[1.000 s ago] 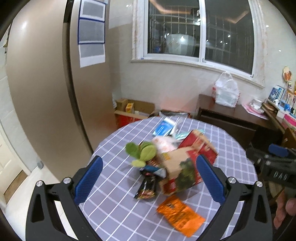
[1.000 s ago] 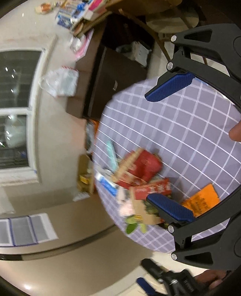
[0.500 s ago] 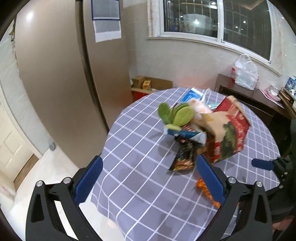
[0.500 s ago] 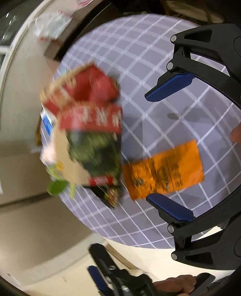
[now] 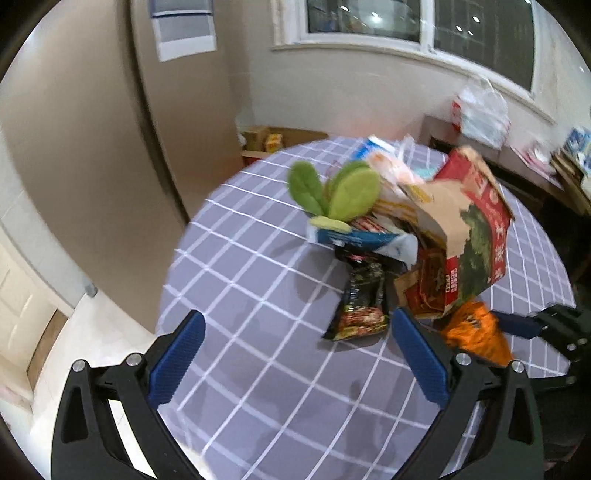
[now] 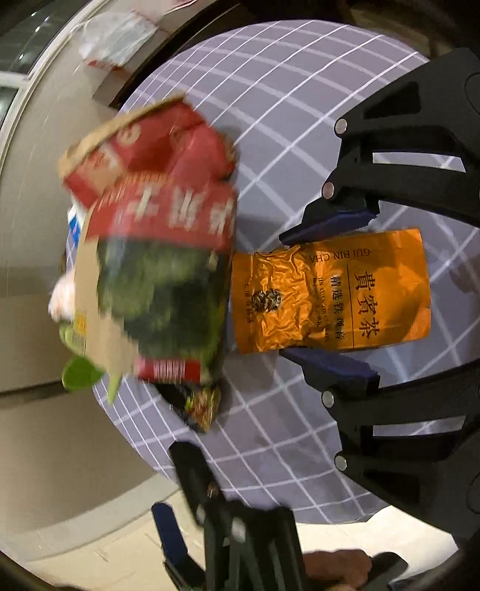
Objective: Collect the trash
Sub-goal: 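Grasp the orange tea packet with the right tool while the left tool grasps the black snack wrapper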
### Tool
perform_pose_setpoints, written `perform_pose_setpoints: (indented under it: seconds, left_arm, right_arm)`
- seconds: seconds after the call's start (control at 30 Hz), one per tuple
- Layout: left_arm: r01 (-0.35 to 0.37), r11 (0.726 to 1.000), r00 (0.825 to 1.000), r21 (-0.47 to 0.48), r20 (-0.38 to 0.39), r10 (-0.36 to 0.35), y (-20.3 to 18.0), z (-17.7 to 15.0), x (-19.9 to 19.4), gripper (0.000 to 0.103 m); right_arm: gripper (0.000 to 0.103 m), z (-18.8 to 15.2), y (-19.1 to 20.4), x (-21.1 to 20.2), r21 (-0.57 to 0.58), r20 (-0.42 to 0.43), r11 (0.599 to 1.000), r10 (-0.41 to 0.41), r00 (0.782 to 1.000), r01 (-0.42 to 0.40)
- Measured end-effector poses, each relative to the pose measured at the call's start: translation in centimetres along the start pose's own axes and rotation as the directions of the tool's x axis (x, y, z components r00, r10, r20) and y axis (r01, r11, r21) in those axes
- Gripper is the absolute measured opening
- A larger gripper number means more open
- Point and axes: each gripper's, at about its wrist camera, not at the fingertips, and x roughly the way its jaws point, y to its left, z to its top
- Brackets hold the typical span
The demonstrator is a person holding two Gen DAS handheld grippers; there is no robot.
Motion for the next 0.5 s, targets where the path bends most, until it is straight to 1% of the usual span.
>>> perform_pose_setpoints:
  seconds: [0.1,0.27,0.33,0.37,0.4,0.47,0.5]
  left_arm:
    - [0.016,0.999,0.999,0.032,-0.031,-0.015,-0.9,0.3,2.0,0.099]
    - [0.038,0.997,0.998,0.064,-0.051,-0.034,-1.9,1.0,4.2,0.098]
    - [0.063,0.996,0.995,0.069,-0.077,-0.057,-2.2,1.3,5.1,0.076]
    - [0.094,0.993,0.991,0.069,-0.100,-0.087,-2.4,1.3,5.6,0.061]
    - [0.101,0.992,0.991,0.070,-0.089,-0.095,-2.4,1.4,5.4,0.046]
    - [0.118,0.990,0.989,0.079,-0.094,-0.111,-2.7,1.6,5.0,0.033]
    - [0.134,0.988,0.987,0.072,-0.097,-0.127,-2.6,1.7,4.8,0.024]
  right_arm:
    - [0.054,-0.6,-1.4,-1.1,0.064,0.009,0.997,0.041,0.999,-0.041]
    - [0.054,-1.2,-4.0,-2.1,0.144,0.019,0.988,0.051,0.999,-0.053]
    - [0.054,-1.3,-5.2,-2.9,0.167,0.028,0.985,0.047,0.999,-0.051]
    - [0.054,-1.2,-5.7,-3.0,0.176,0.033,0.984,0.037,0.999,-0.042]
    - [0.054,-1.1,-6.2,-3.2,0.187,0.040,0.981,0.034,0.999,-0.041]
    - [0.054,-2.1,-7.0,-5.0,0.206,0.055,0.978,0.031,0.998,-0.042]
    - [0.054,-2.1,-7.6,-5.3,0.213,0.063,0.976,0.023,0.998,-0.037]
